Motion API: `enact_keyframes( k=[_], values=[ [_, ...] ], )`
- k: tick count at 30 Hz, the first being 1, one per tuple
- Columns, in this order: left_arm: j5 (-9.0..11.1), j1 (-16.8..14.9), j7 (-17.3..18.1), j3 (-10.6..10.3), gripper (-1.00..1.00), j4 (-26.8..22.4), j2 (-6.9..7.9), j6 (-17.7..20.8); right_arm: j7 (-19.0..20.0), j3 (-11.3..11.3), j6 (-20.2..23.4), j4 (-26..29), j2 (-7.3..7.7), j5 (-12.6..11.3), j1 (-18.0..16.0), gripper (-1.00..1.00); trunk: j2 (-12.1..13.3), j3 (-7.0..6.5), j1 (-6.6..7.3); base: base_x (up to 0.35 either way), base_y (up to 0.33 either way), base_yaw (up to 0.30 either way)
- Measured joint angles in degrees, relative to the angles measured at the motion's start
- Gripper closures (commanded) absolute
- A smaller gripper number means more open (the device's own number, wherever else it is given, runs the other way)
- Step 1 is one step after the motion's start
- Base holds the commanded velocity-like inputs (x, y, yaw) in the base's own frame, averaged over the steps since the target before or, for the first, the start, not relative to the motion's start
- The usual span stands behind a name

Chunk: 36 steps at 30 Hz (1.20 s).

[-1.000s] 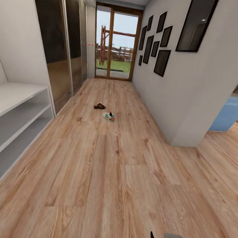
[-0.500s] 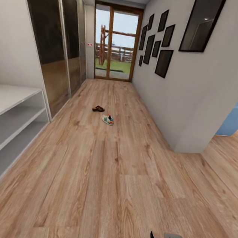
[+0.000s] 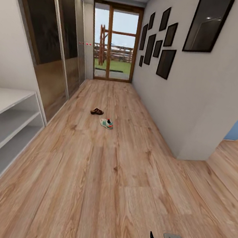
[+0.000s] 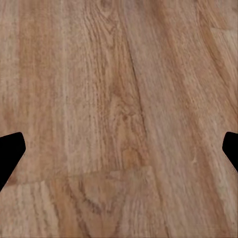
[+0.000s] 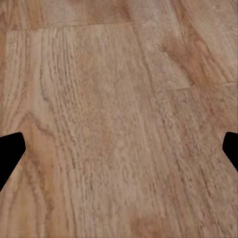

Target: Pick up the two gym shoes and the two sandals from the corridor floor and place them onto the hallstand (shoe rack) in the corridor, making sure they are on the rack and not on the floor. Arrange them so the two gym shoes are next to each other and the two sandals are next to each other.

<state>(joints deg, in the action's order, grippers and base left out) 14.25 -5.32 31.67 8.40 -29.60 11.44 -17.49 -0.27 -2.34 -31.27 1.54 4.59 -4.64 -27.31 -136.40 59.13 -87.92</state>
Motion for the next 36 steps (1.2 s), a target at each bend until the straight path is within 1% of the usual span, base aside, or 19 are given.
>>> enact_keyframes(
  k=[7, 19, 36],
  values=[
    [0.0, 0.01, 0.0, 0.0, -1.0, -0.01, -0.01, 0.0, 0.0, 0.0, -0.02, -0.01, -0.02, -0.04, 0.0, -1.0, 0.0, 0.0, 0.0, 0.339, 0.0, 0.04],
    [0.0, 0.01, 0.0, 0.01, -1.0, -0.06, 0.05, -0.05, 0.0, 0.0, -0.02, -0.01, -0.03, -0.07, -0.01, -1.0, 0.0, 0.0, 0.0, 0.339, 0.0, 0.234],
    [0.0, 0.0, 0.0, 0.0, -1.0, -0.09, 0.08, -0.07, 0.0, 0.0, -0.02, 0.0, -0.02, -0.07, 0.01, -1.0, 0.0, 0.0, 0.0, 0.339, 0.0, 0.022]
  ],
)
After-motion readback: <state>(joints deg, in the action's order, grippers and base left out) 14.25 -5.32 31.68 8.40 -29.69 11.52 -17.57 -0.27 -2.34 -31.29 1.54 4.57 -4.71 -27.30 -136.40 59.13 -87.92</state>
